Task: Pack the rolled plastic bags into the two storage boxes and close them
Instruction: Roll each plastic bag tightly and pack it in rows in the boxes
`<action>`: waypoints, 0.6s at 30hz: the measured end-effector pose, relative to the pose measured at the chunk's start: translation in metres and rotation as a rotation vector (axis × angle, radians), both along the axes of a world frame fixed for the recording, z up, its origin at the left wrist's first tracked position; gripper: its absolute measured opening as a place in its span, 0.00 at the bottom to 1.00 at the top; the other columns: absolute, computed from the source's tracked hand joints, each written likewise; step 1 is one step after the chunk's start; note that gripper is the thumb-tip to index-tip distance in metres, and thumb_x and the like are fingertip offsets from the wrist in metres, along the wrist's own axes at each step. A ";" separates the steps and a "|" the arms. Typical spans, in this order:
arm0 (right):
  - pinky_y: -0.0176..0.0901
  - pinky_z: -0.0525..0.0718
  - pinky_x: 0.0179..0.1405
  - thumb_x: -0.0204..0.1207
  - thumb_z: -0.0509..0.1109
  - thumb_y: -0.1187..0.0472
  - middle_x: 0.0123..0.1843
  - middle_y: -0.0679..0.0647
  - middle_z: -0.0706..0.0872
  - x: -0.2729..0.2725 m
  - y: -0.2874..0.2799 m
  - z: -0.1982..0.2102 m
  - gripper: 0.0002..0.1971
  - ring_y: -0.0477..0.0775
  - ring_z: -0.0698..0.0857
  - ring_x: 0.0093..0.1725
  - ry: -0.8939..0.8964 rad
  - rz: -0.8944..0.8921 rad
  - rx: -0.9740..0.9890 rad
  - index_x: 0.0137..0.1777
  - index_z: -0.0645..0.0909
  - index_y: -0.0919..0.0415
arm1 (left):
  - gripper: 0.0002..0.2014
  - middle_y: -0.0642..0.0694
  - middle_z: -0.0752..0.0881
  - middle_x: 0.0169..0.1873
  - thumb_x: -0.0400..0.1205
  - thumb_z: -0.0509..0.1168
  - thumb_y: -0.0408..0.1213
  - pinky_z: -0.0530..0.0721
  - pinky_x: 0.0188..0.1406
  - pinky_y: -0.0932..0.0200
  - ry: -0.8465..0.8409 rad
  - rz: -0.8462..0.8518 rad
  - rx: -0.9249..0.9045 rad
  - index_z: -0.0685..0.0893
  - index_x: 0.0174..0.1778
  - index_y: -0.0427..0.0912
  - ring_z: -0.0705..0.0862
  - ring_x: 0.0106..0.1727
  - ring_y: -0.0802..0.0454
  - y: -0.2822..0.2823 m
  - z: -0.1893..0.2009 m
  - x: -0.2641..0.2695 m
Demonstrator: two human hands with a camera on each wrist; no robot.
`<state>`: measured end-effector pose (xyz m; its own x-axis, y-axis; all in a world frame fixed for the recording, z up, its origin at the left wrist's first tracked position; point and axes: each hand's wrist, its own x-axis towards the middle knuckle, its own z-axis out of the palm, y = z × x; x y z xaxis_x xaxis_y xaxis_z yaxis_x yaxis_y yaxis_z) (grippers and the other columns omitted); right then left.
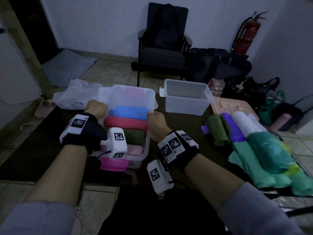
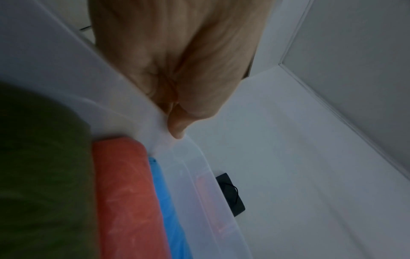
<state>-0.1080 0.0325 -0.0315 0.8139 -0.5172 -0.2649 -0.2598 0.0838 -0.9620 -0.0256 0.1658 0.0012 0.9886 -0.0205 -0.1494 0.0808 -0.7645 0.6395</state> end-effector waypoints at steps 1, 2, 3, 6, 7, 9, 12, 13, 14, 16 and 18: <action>0.63 0.77 0.67 0.85 0.53 0.64 0.64 0.71 0.80 0.001 -0.002 -0.002 0.17 0.69 0.80 0.63 0.005 -0.002 0.005 0.65 0.75 0.76 | 0.19 0.38 0.72 0.74 0.89 0.46 0.32 0.72 0.66 0.57 -0.005 -0.051 0.070 0.69 0.75 0.36 0.72 0.75 0.44 -0.003 0.002 0.001; 0.62 0.77 0.67 0.85 0.53 0.64 0.64 0.71 0.80 0.002 -0.004 -0.003 0.17 0.69 0.80 0.64 0.009 -0.005 0.013 0.65 0.74 0.77 | 0.19 0.37 0.71 0.74 0.89 0.47 0.32 0.72 0.64 0.58 0.040 -0.011 -0.010 0.68 0.75 0.34 0.71 0.75 0.43 -0.004 0.003 0.003; 0.62 0.77 0.68 0.85 0.54 0.64 0.65 0.71 0.80 0.003 -0.005 -0.004 0.17 0.69 0.80 0.64 0.011 -0.009 0.028 0.66 0.74 0.77 | 0.19 0.34 0.71 0.74 0.88 0.50 0.31 0.72 0.61 0.57 0.113 0.042 -0.146 0.68 0.75 0.30 0.71 0.75 0.41 -0.004 0.003 0.009; 0.61 0.77 0.68 0.85 0.55 0.64 0.64 0.71 0.80 0.003 -0.006 -0.006 0.18 0.69 0.80 0.65 0.042 -0.020 0.053 0.68 0.73 0.78 | 0.21 0.30 0.73 0.71 0.84 0.60 0.30 0.73 0.54 0.55 0.120 0.077 -0.207 0.71 0.71 0.24 0.73 0.72 0.37 -0.007 -0.002 0.008; 0.61 0.77 0.68 0.85 0.55 0.64 0.64 0.71 0.80 0.003 -0.006 -0.007 0.18 0.69 0.80 0.65 0.042 -0.013 0.055 0.68 0.73 0.78 | 0.21 0.30 0.74 0.71 0.84 0.61 0.30 0.72 0.53 0.55 0.140 0.055 -0.173 0.71 0.71 0.24 0.73 0.72 0.37 -0.006 -0.003 0.012; 0.60 0.78 0.67 0.85 0.55 0.64 0.63 0.71 0.81 0.001 -0.008 -0.008 0.18 0.68 0.81 0.64 0.040 0.008 0.036 0.67 0.74 0.77 | 0.23 0.29 0.73 0.71 0.83 0.62 0.32 0.73 0.58 0.53 0.162 0.051 -0.096 0.70 0.72 0.25 0.73 0.71 0.35 -0.005 -0.010 0.025; 0.50 0.81 0.51 0.85 0.53 0.64 0.56 0.68 0.83 -0.001 -0.013 -0.008 0.18 0.60 0.83 0.50 0.038 0.047 -0.039 0.66 0.75 0.76 | 0.26 0.30 0.71 0.72 0.82 0.65 0.34 0.72 0.67 0.47 0.203 0.040 -0.046 0.67 0.73 0.27 0.72 0.71 0.34 -0.001 -0.009 0.026; 0.47 0.81 0.45 0.85 0.53 0.64 0.52 0.66 0.83 -0.003 -0.014 -0.008 0.18 0.57 0.83 0.46 0.045 0.060 -0.062 0.65 0.75 0.76 | 0.26 0.30 0.70 0.72 0.82 0.65 0.34 0.72 0.68 0.46 0.205 0.029 -0.048 0.67 0.74 0.27 0.72 0.71 0.34 -0.001 -0.010 0.030; 0.48 0.81 0.46 0.85 0.53 0.63 0.51 0.66 0.84 -0.003 -0.015 -0.008 0.18 0.58 0.83 0.46 0.051 0.074 -0.072 0.64 0.76 0.76 | 0.26 0.29 0.71 0.71 0.82 0.65 0.33 0.73 0.68 0.45 0.214 0.030 -0.083 0.66 0.74 0.26 0.73 0.70 0.33 -0.002 -0.006 0.028; 0.55 0.81 0.58 0.85 0.54 0.60 0.58 0.69 0.83 -0.007 -0.018 -0.007 0.18 0.63 0.84 0.55 0.073 0.126 -0.097 0.62 0.77 0.74 | 0.25 0.29 0.74 0.69 0.82 0.64 0.33 0.75 0.67 0.45 0.182 0.044 -0.165 0.69 0.72 0.25 0.76 0.68 0.33 -0.010 0.005 0.022; 0.54 0.79 0.61 0.86 0.54 0.56 0.55 0.65 0.84 -0.013 -0.028 -0.003 0.19 0.60 0.82 0.55 0.094 0.189 -0.197 0.61 0.78 0.71 | 0.21 0.30 0.76 0.68 0.82 0.63 0.34 0.75 0.65 0.47 0.048 0.013 -0.142 0.74 0.69 0.26 0.76 0.68 0.34 -0.021 0.021 0.013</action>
<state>-0.1214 0.0049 -0.0349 0.8774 -0.4075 -0.2532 -0.3418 -0.1606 -0.9259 -0.0125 0.1445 0.0227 0.9807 -0.0318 -0.1931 0.1234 -0.6653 0.7363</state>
